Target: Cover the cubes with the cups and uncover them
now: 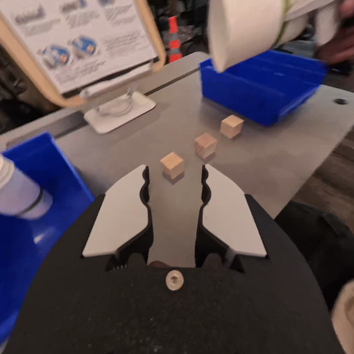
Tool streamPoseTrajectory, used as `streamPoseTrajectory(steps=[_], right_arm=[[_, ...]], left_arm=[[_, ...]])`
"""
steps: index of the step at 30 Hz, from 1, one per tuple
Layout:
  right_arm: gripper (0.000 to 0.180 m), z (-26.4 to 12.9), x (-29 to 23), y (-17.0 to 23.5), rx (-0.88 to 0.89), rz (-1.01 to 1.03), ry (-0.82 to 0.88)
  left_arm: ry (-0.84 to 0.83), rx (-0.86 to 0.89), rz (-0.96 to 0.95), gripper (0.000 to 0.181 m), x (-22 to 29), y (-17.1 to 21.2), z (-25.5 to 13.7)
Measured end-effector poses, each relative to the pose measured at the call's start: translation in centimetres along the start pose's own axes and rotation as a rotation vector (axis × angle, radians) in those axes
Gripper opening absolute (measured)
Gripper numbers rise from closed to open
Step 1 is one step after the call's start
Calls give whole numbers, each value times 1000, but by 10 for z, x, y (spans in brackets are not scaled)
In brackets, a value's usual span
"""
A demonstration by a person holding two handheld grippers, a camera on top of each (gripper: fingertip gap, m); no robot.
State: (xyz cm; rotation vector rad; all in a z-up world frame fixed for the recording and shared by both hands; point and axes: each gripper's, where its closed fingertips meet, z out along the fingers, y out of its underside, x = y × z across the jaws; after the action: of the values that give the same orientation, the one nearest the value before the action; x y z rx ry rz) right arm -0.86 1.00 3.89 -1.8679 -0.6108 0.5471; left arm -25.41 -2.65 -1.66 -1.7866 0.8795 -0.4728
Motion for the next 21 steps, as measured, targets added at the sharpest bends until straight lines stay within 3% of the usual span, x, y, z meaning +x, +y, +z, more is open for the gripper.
streamPoseTrajectory(steps=[3,5,10,14,21], right_arm=[[77,-11,30,19,-378,-270,62],[77,-12,37,36,-619,-401,43],[77,7,47,75,-1082,-622,53],[77,26,45,104,-1247,-621,0],[77,50,51,130,-1286,-608,-32]], left_arm=[[-93,-18,-82,52,5,42,3],[-64,-6,-109,50,20,60,4],[-59,-67,-46,51,33,80,12],[19,-52,-88,51,47,78,14],[51,-71,-89,51,54,82,15]])
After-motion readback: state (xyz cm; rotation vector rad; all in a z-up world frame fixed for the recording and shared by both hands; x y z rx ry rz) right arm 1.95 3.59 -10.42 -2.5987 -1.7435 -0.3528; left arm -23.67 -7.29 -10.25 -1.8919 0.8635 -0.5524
